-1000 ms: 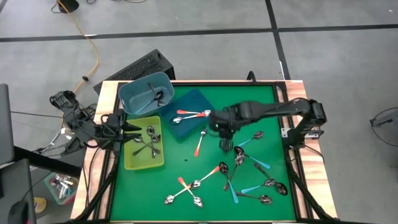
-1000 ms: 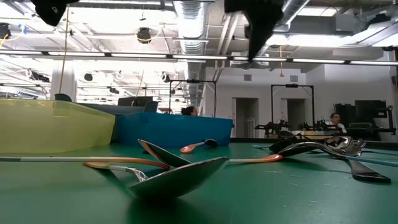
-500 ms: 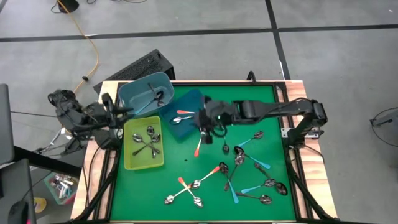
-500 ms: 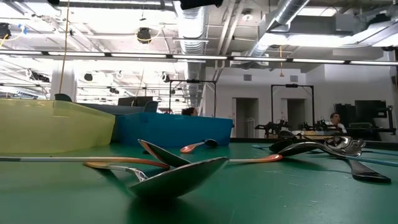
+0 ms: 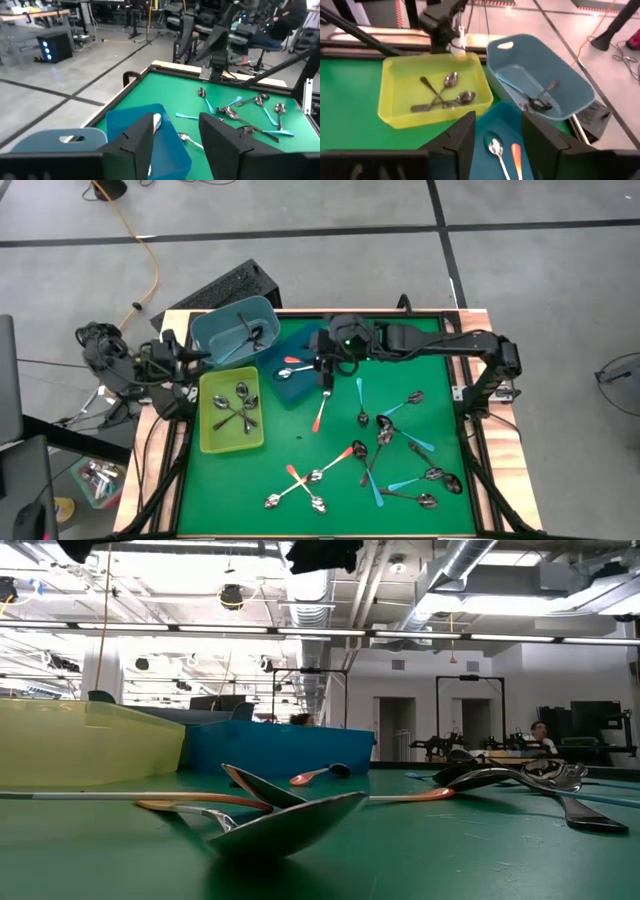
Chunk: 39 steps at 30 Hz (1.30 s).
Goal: Sort silverware by color (type)
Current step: Adjust the black spoon in the green bin
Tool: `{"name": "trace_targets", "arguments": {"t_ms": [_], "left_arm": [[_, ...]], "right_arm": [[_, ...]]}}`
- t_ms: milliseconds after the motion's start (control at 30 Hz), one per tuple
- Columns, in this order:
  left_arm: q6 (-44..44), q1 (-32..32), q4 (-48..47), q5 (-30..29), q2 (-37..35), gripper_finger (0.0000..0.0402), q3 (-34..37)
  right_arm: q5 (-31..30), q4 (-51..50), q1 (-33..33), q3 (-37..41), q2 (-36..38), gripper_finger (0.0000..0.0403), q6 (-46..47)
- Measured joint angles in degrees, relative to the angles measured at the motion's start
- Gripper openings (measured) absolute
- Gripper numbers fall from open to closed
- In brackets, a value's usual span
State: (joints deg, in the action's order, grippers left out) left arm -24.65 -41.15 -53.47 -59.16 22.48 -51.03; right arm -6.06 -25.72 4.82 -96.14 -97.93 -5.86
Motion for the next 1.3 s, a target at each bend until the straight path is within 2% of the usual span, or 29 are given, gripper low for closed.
{"name": "trace_targets", "arguments": {"t_ms": [200,533,633,833,1000,1300], "left_arm": [[-1.53,0.0,-0.07,3.9,0.27,0.019,2.07],[1.61,1.02,-3.26,13.94,8.13,0.0194,5.4],[-1.21,3.87,-4.11,15.99,10.25,0.0194,5.4],[-1.32,12.82,-5.09,28.22,10.59,0.0194,5.4],[2.19,19.9,-5.16,38.8,10.86,0.0194,5.4],[12.05,29.4,-3.38,47.7,17.24,0.0194,5.4]], "right_arm": [[0.15,1.62,-1.89,-0.06,-0.92,0.0199,0.01],[0.12,0.21,-3.98,-0.02,-0.92,0.0199,-0.3],[0.12,-0.1,-3.98,-0.02,-0.87,0.0198,-0.21],[0.12,-0.31,-3.59,-0.02,-0.87,0.0198,-0.19],[0.1,-0.72,-3.56,-0.02,-0.87,0.0198,-0.18],[0.1,-4.17,-3.57,-0.02,-0.87,0.0198,0.01]]}}
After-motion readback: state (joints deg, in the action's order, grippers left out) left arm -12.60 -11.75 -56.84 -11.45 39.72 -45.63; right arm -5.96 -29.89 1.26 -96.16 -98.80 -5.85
